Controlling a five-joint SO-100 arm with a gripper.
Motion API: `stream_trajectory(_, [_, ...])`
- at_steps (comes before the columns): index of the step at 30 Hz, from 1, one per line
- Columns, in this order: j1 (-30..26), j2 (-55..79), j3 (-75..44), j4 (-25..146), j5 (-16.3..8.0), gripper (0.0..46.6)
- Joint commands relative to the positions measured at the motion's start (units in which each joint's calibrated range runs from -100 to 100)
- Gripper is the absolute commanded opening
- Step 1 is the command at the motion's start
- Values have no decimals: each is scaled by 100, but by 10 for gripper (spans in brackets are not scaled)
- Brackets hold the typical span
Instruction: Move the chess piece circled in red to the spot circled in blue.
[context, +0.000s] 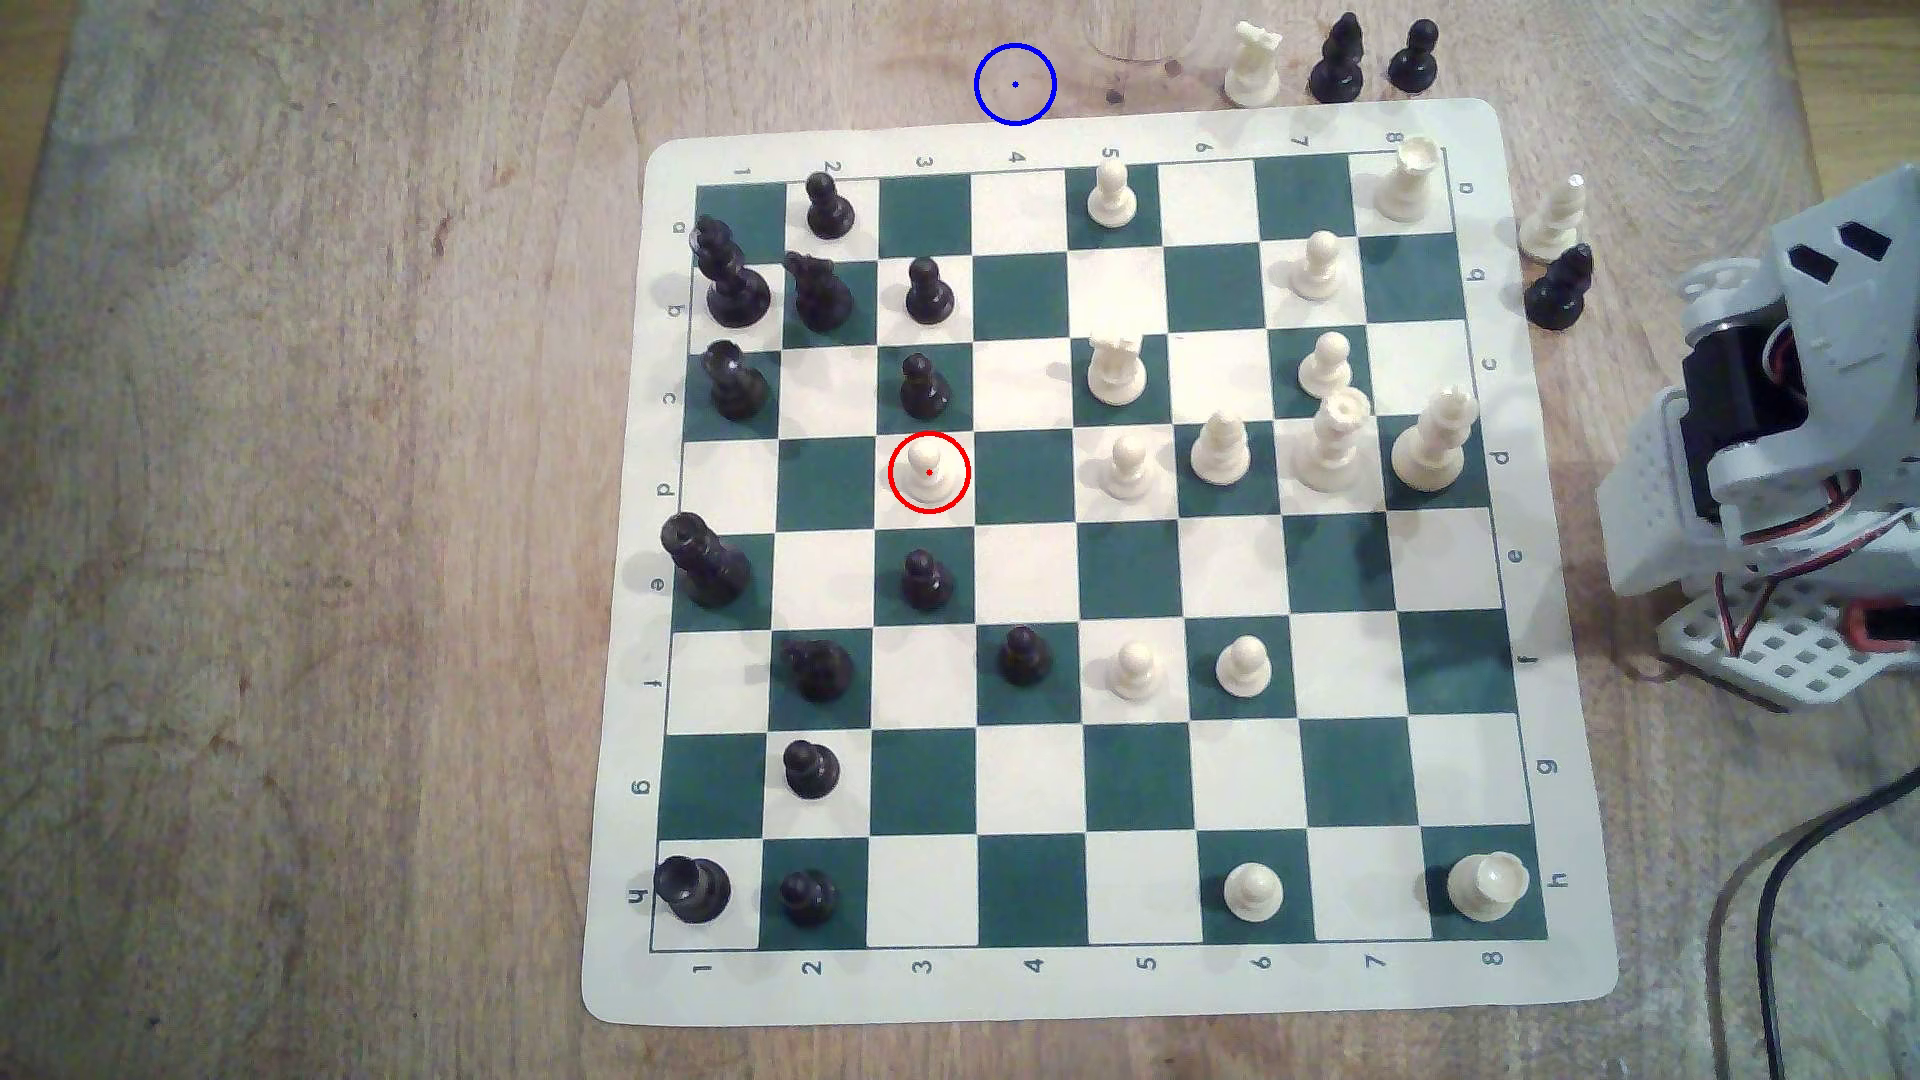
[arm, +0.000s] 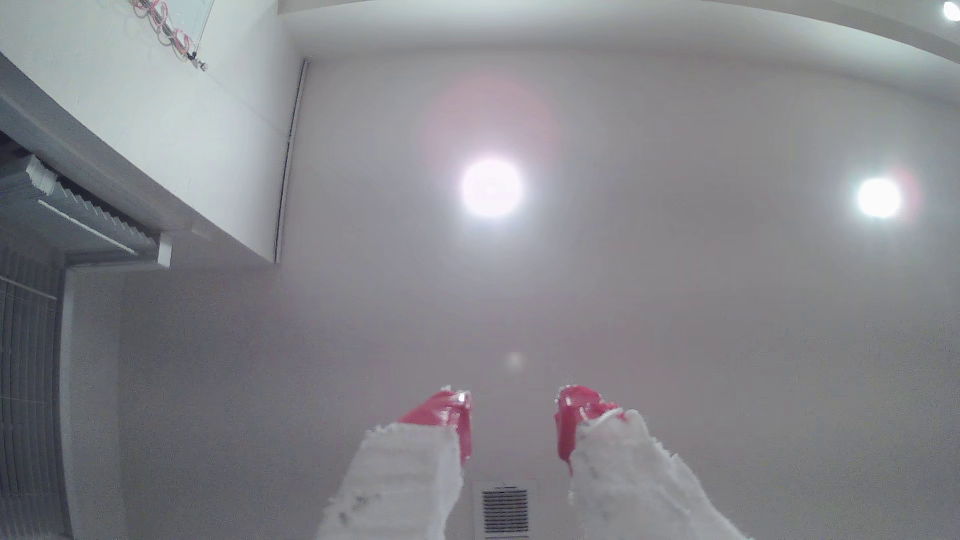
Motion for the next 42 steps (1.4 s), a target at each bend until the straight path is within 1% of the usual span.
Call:
stream_trajectory(1, [347, -20, 126, 175, 20, 89])
stream_trajectory(5, [504, -20, 126, 1657, 20, 89])
stream_trajectory(7, [629, -20, 99, 2608, 20, 89])
stream_trajectory(8, [770, -20, 54, 3361, -5, 89])
stream_trajectory(13, [926, -28, -372, 5572, -15, 89])
stream_trajectory(16, [973, -28, -499, 6539, -15, 89])
stream_trajectory(17, [981, -28, -708, 7505, -20, 89])
stream_trajectory(21, [1145, -28, -1070, 8988, -20, 80])
stream_trajectory(22, [1239, -28, -1161, 9577, -20, 104])
stream_trajectory(23, [1270, -11, -1215, 9807, -24, 92])
stream_trajectory(25, [1301, 91, -1397, 10298, -24, 22])
stream_trajectory(26, [1325, 320, -1669, 10765, -24, 2])
stream_trajectory(29, [1270, 778, -2086, 11215, -5, 2])
stream_trajectory(30, [1161, 1186, -2412, 11412, 5, 2])
stream_trajectory(34, [1012, 2018, -2883, 11404, 0, 3])
stream_trajectory(35, [903, 2340, -3074, 11535, 142, 3])
stream_trajectory(37, [754, 2544, -3137, 11682, 244, 3])
stream_trajectory(38, [699, 2663, -3201, 11813, 254, 3])
stream_trajectory(40, [582, 3147, -3554, 12296, 220, 4])
stream_trajectory(42, [558, 3622, -3962, 12558, 112, 4])
